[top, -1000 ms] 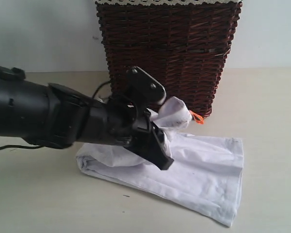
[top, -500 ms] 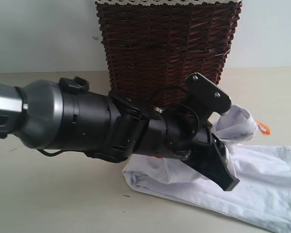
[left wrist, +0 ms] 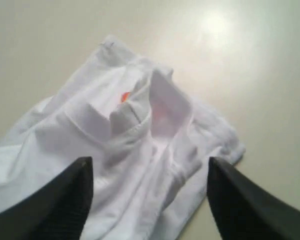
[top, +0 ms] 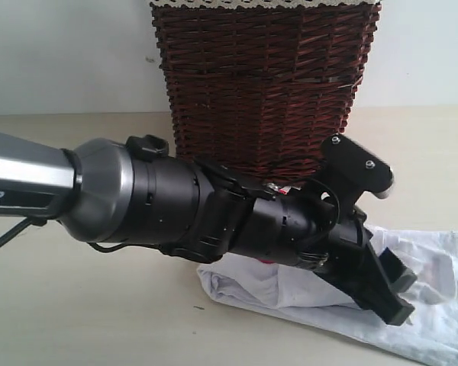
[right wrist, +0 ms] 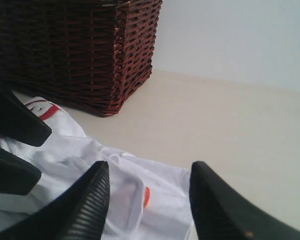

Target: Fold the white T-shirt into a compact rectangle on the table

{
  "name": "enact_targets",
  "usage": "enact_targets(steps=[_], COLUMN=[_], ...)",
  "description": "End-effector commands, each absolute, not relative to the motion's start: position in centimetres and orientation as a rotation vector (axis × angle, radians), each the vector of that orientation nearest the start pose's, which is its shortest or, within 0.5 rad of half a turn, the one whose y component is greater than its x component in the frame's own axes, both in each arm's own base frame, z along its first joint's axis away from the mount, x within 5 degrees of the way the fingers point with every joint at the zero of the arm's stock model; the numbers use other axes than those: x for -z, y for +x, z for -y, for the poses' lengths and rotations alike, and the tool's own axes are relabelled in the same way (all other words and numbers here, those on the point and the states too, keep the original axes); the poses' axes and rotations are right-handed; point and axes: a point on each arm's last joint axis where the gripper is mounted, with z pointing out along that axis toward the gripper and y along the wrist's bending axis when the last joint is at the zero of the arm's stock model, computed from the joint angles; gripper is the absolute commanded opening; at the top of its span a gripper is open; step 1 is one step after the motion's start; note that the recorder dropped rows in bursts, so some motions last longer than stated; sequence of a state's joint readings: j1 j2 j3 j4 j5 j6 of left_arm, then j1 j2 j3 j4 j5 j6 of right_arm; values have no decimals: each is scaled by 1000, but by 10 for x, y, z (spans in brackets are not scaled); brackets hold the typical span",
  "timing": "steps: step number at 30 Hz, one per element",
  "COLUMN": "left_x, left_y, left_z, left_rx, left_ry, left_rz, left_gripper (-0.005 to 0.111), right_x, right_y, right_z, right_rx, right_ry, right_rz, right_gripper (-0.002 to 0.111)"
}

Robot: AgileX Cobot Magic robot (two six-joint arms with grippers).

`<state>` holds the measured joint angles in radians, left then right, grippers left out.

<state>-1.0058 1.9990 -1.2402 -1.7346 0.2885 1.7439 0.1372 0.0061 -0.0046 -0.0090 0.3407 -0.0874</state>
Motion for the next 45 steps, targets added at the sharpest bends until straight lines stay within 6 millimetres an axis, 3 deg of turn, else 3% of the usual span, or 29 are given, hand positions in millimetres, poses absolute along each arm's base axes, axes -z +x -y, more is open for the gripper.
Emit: enact_targets(steps=[1,4,8,17,21,24,31,35,42,45], left_x=[-184,-190,-200,-233,-221,-201,-185,-174,-159,-155], left_y=[200,198,217,282,296,280,233,217,189,189], left_z=[390,390,379,324,302,300,310,321,332,333], left_rx=[1025,1061,950,815,837,984,1299,1249,1405,1374], left_ry=[1215,1207,1117,868,812,866,1108,1231,1332,1319], left_rz=[-1948,-1940,-1954,-1954,-2013,-2069,-2039,-2046,-2158,-2174], left_gripper=[74,77,77,77,75,62,3,0,0,0], right_x=[-184,-184,-184,-184,-184,-184,-184,-184,-184,-184], right_y=[53,53,53,53,53,53,53,53,53,53], right_z=[-7,-7,-7,-7,-7,-7,-7,-7,-7,-7], right_rx=[-23,-23,-23,-23,-23,-23,-23,-23,-23,-23], right_ry=[-206,-206,-206,-206,-206,-206,-206,-206,-206,-206], right_rz=[-1800,-1800,-1800,-1800,-1800,-1800,-1800,-1800,-1800,-1800], right_gripper=[49,49,49,49,49,49,49,49,49,49])
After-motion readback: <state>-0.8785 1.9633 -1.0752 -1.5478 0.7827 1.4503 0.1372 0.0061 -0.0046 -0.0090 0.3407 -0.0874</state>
